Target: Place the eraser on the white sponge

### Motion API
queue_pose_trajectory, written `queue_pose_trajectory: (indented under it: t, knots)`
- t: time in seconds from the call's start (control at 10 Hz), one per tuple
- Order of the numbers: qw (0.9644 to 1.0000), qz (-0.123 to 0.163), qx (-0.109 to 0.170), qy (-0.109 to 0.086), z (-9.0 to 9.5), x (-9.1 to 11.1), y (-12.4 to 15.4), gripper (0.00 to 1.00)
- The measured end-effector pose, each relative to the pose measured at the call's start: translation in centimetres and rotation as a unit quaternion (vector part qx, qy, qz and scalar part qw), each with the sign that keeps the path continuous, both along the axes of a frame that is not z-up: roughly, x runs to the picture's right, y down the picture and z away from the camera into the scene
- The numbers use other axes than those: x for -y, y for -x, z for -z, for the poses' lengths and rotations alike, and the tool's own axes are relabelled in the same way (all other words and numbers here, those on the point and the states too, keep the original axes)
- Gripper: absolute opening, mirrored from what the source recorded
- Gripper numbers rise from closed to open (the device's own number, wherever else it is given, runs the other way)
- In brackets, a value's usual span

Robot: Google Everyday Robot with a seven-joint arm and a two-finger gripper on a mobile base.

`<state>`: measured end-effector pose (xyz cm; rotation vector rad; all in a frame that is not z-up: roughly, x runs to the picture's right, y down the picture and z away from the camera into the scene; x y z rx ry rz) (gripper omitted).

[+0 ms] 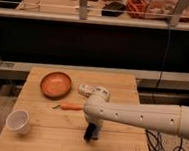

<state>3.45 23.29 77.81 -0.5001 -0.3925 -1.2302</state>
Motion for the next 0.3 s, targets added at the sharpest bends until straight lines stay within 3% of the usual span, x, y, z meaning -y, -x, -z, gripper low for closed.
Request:
queue_pose_trajectory:
  t: [0.3]
  knots:
    - [0.9998, 0.002, -0.016, 0.011, -0.24, 0.40, -1.19, 0.80]
